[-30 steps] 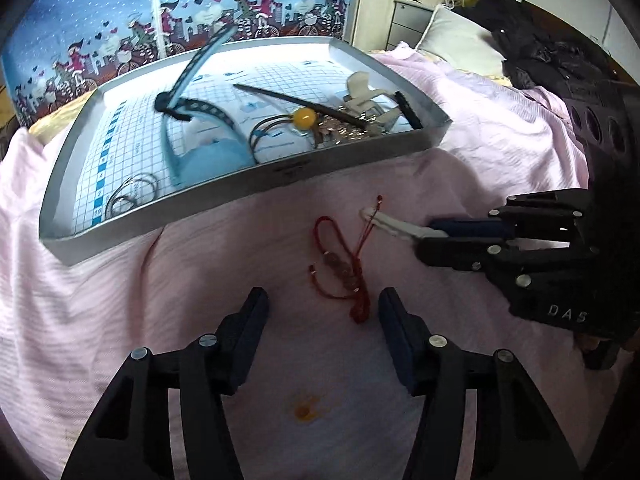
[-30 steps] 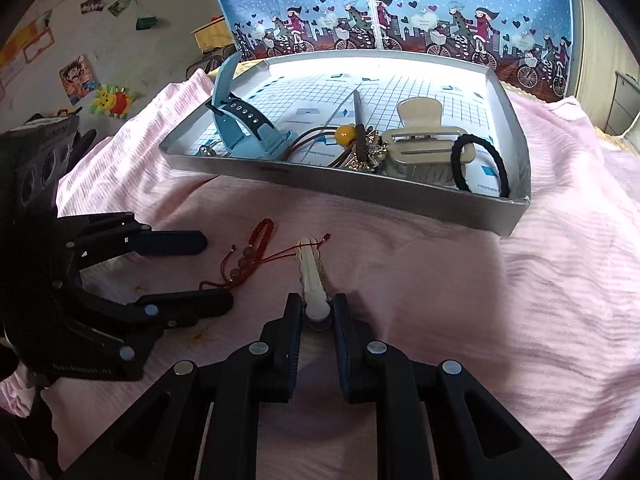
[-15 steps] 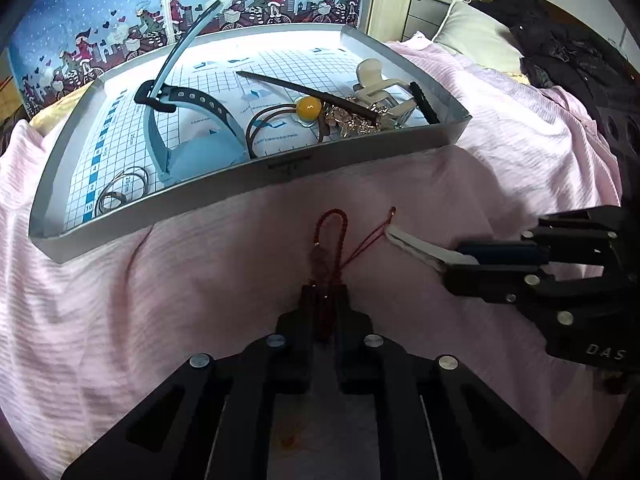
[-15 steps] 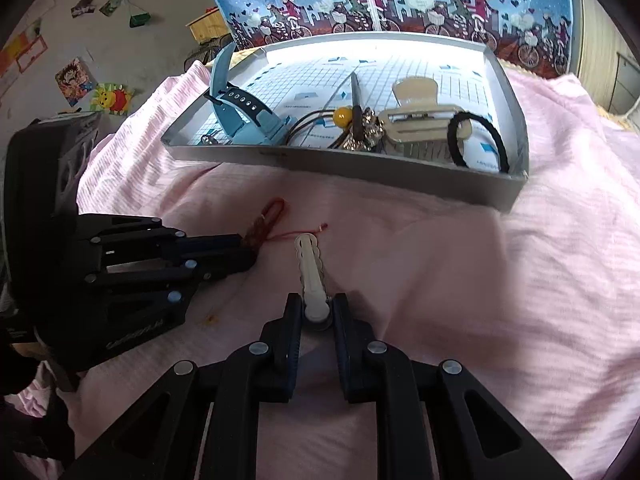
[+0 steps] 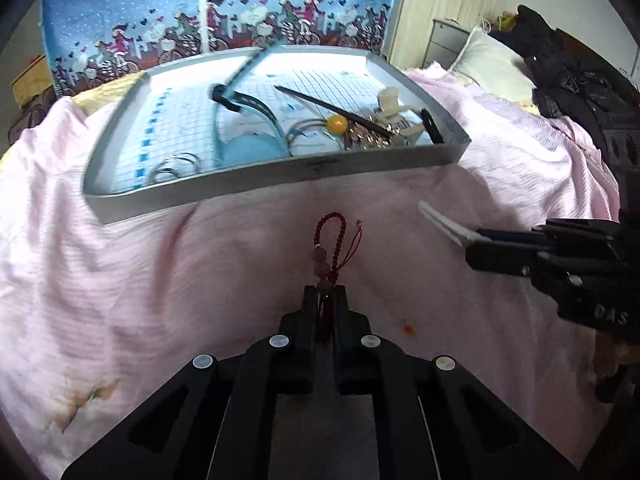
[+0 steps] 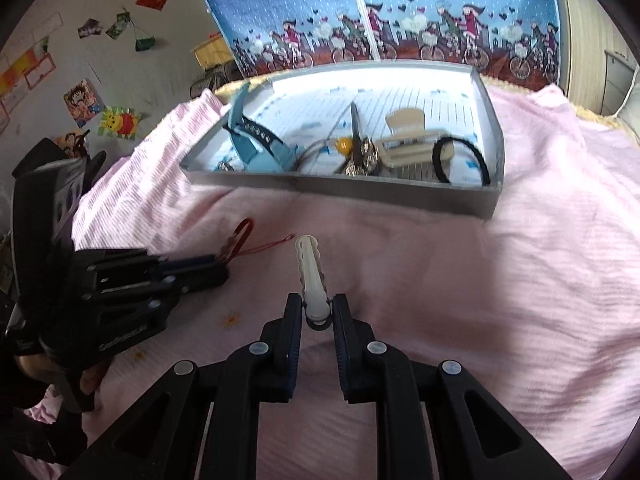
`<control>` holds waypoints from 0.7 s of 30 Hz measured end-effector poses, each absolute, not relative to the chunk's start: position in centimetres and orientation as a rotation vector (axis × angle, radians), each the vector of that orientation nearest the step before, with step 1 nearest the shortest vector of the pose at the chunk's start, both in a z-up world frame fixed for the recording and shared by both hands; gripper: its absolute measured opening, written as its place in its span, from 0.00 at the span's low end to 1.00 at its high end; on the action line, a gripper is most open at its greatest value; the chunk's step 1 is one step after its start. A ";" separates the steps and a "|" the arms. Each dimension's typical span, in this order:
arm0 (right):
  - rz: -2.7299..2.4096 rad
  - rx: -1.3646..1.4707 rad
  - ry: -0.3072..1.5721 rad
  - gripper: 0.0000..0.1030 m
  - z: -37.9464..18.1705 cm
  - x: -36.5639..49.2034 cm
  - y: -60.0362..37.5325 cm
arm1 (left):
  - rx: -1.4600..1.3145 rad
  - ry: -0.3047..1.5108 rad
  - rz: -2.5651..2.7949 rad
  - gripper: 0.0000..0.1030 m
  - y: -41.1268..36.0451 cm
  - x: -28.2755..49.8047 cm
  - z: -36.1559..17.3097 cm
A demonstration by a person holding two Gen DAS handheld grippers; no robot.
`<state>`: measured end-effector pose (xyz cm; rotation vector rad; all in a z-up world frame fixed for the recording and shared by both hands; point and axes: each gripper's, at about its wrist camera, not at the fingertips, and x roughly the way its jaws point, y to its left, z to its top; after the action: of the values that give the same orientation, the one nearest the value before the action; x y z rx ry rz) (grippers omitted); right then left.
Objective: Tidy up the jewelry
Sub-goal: 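Carry the bracelet into the tray and open the left tool while the right tool releases the clip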
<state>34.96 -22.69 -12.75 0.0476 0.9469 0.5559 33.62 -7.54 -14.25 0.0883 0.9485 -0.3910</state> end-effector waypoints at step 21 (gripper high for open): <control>0.472 0.169 0.699 0.14 -11.3 42.3 -19.0 | -0.095 0.784 -0.122 0.04 -1.9 40.2 -9.2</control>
<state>42.32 -19.02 -11.34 0.1687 0.6994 0.4718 40.20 -1.92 -9.18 -0.0952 0.7838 -0.1218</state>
